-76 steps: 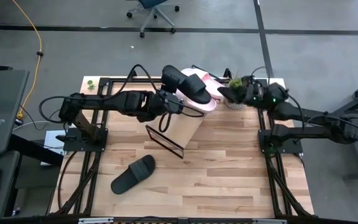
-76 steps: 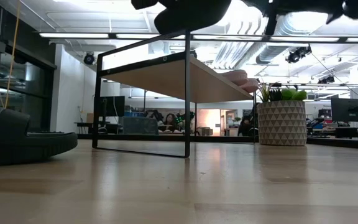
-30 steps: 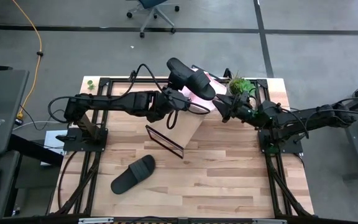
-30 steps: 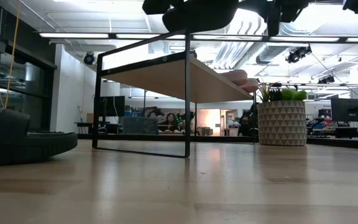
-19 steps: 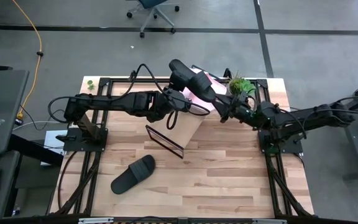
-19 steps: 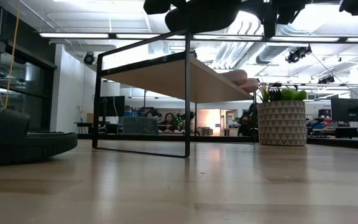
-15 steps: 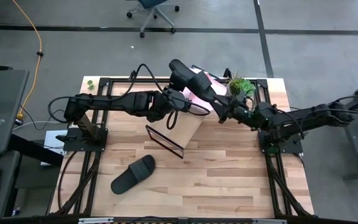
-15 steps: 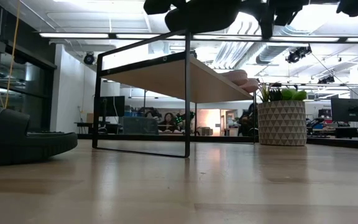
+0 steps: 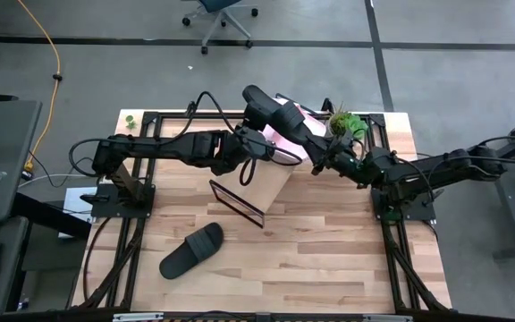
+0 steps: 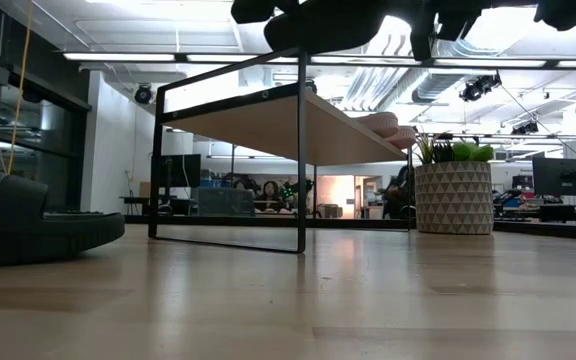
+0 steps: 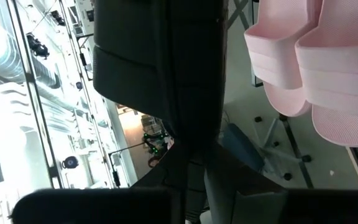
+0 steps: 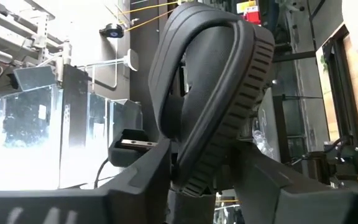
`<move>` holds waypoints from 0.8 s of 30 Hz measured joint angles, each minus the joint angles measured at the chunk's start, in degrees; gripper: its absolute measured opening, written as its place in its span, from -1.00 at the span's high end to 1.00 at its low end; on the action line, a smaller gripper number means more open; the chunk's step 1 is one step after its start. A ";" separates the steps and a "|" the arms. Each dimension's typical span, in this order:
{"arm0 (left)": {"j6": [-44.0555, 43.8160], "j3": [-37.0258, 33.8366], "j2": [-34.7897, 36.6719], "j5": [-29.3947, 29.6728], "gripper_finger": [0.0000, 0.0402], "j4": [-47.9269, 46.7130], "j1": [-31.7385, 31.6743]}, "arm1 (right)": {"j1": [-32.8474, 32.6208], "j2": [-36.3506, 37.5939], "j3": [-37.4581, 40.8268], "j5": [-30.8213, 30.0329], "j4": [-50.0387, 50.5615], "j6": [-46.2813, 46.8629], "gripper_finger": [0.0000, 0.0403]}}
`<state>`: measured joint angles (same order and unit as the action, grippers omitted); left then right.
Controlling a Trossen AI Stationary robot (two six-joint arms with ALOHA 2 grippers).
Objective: Pick and place slides into the shelf
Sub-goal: Put the right black slide on the shelf
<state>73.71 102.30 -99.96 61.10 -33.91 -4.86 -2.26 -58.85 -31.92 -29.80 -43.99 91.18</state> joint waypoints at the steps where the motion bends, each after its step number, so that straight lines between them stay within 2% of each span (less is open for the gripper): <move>1: 0.02 0.00 0.00 0.00 0.88 0.01 0.00 | 0.00 0.02 0.00 0.02 -0.02 -0.02 0.33; 14: 0.02 0.02 0.09 -0.21 0.81 -0.18 0.00 | 0.00 0.02 0.00 -0.11 0.07 -2.87 0.65; 19: 0.05 0.04 0.09 -0.23 0.70 -0.57 0.00 | 0.00 0.02 0.04 -0.24 0.15 -5.02 0.79; 24: 2.56 0.04 0.09 0.13 0.53 -0.52 0.00 | 0.00 0.00 0.05 -1.28 0.13 -6.45 0.82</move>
<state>76.27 102.35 -99.88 61.23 -34.44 -4.86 -2.26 -58.85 -31.87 -31.08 -43.86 84.73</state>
